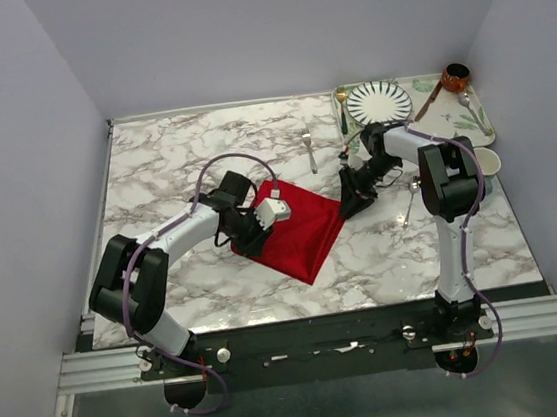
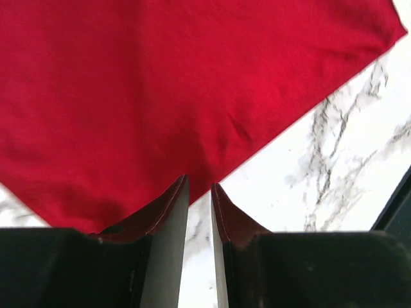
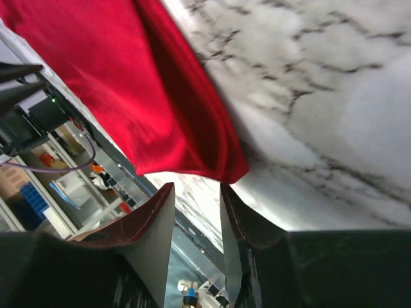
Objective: Fold the napkin into a case and place the utensils inside
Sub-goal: Smooth out the lower triangle-folded napkin at the center of the board.
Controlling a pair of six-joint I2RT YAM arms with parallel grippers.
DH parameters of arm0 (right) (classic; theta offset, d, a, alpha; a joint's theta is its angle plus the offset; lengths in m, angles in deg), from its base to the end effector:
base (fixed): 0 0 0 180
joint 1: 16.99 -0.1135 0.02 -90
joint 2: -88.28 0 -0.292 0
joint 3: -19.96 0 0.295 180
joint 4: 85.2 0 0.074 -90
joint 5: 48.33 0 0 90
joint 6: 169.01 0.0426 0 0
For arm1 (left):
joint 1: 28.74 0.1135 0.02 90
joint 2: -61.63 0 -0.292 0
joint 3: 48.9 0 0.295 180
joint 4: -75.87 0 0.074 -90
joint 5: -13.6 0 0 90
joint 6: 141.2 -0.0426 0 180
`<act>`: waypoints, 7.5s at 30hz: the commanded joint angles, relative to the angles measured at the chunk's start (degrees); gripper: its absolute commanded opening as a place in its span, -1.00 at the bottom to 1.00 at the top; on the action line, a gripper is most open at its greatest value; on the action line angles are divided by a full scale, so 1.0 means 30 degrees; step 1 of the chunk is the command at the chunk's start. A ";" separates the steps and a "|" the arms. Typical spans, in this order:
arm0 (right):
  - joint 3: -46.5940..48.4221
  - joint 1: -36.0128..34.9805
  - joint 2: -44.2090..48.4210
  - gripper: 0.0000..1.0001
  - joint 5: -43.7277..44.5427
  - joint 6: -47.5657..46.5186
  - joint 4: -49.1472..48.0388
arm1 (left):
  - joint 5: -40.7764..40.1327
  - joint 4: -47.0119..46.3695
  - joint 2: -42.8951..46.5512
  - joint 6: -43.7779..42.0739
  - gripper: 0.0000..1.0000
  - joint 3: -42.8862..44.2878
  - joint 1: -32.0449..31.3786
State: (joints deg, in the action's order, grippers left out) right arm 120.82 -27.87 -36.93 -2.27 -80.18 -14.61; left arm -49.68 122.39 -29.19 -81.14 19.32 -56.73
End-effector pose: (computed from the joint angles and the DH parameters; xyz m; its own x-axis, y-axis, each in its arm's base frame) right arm 0.4345 0.1136 0.1262 -0.9766 -0.2027 0.0720 -0.0972 0.7144 0.6929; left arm 0.2881 -0.1748 0.1874 -0.4351 0.7361 -0.5185 0.8977 0.3995 -0.1862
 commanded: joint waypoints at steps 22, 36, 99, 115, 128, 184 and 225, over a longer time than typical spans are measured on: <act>-0.2959 0.1339 0.0340 -0.56 -0.0849 0.2059 -0.3766 | -0.3866 -0.4622 -0.3356 0.6959 0.04 0.5456 -0.7104; -0.2286 0.1310 -0.0509 -0.50 -0.0118 0.2879 -0.4675 | -0.4834 -0.3803 -0.5553 0.6667 0.04 0.6336 -0.7750; -0.2491 0.1457 0.0458 -0.61 -0.1875 0.3436 -0.4850 | -0.5010 -0.5151 -0.4350 0.9802 0.08 0.6975 -0.6930; -0.2870 0.1457 0.0017 -0.69 -0.1583 0.3759 -0.5437 | -0.5743 -0.5384 -0.7955 1.0417 0.04 0.9471 -0.6872; -0.3135 0.1457 -0.0130 -0.70 -0.1671 0.3818 -0.5554 | -0.5889 -0.5530 -0.9099 1.0270 -0.13 0.9734 -0.6872; -0.3809 0.1428 0.3358 0.15 -0.2168 0.2291 -0.3765 | 0.0968 0.1706 -0.3242 0.1865 -0.24 0.4993 -0.0397; 0.1705 -0.0623 0.1499 0.28 -0.3448 -0.0314 -0.1246 | 0.6528 -0.2708 -0.0692 0.8447 0.07 0.3145 -0.0136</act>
State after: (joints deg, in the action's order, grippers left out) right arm 129.01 -29.22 -39.16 -3.06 -81.43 -16.03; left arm -39.95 123.53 -33.08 -63.63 29.05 -59.13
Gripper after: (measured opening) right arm 0.593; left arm 0.409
